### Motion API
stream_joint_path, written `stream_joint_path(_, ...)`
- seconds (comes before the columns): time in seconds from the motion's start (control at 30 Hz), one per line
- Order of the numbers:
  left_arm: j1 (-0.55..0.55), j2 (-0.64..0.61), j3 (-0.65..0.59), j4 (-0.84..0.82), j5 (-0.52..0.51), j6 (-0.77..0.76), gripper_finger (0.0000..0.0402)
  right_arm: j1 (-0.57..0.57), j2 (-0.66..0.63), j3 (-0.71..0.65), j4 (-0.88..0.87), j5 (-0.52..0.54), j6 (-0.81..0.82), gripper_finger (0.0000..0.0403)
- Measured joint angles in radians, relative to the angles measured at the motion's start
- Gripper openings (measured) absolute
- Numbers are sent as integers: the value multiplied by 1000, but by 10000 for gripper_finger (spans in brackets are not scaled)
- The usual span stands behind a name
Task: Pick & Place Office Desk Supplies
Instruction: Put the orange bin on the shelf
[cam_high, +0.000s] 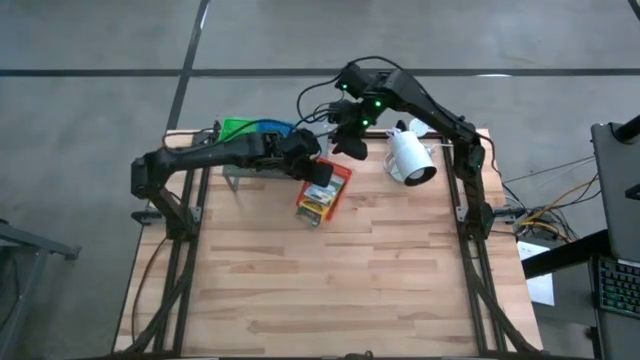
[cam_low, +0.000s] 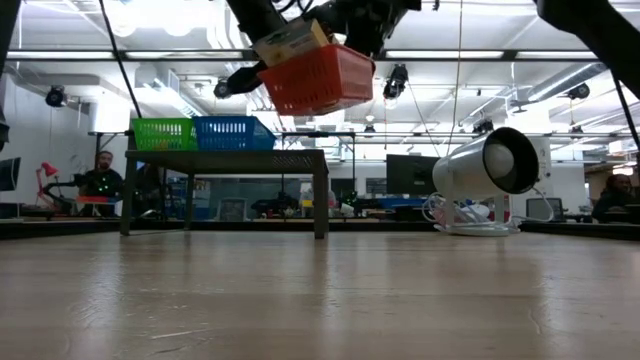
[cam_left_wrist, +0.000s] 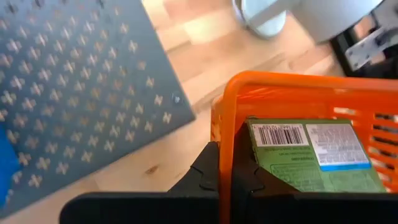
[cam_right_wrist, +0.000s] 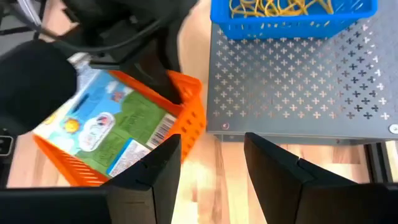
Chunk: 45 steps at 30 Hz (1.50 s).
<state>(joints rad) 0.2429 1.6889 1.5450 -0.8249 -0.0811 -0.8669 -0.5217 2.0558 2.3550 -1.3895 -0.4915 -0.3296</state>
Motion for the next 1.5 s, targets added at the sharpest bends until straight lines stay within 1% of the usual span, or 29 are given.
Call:
stream_joint_path(0.1,8,-3,30,-12,0,0,2,0,-13,0,0,-6,8,171)
stream_joint_path(0.2,14,-3,87,-75,6,1,2,0,-16,-3,-2,-14,-8,171)
stream_joint_path(0.3,20,-3,147,-173,-38,2,2,0,-19,-23,-11,-33,-39,171)
stream_joint_path(0.37,27,-4,185,-254,-90,-13,2,-4,-19,-47,-25,-90,-66,171)
stream_joint_path(0.4,33,-6,205,-276,-99,-21,2,-7,-21,-61,-24,-123,-80,171)
stream_joint_path(0.47,48,-7,237,-295,-96,-27,2,-15,-27,-88,-39,-189,-123,171)
stream_joint_path(0.6,75,-7,264,-303,-53,-28,2,-33,-28,-159,-72,-302,-203,171)
stream_joint_path(0.67,91,-7,265,-291,-52,-28,2,-52,-36,-205,-74,-378,-250,171)
stream_joint_path(0.77,125,-6,263,-316,-55,-31,2,-91,-75,-293,-72,-528,-347,171)
stream_joint_path(0.83,142,-2,263,-325,-57,-35,2,-122,-116,-361,-71,-592,-411,171)
stream_joint_path(0.97,178,5,262,-324,-18,-41,2,-195,-214,-506,-49,-623,-506,171)
stream_joint_path(1.1,219,13,262,-321,22,-50,2,-257,-326,-663,25,-717,-576,171)
stream_joint_path(1.17,238,16,262,-320,38,-51,2,-278,-376,-739,65,-738,-596,171)
stream_joint_path(1.3,266,17,262,-321,51,-50,2,-292,-460,-876,193,-740,-571,171)
stream_joint_path(1.43,278,17,262,-319,9,-49,2,-290,-513,-975,329,-740,-499,171)
stream_joint_path(1.5,278,17,261,-297,7,-36,2,-290,-528,-1009,384,-740,-469,171)
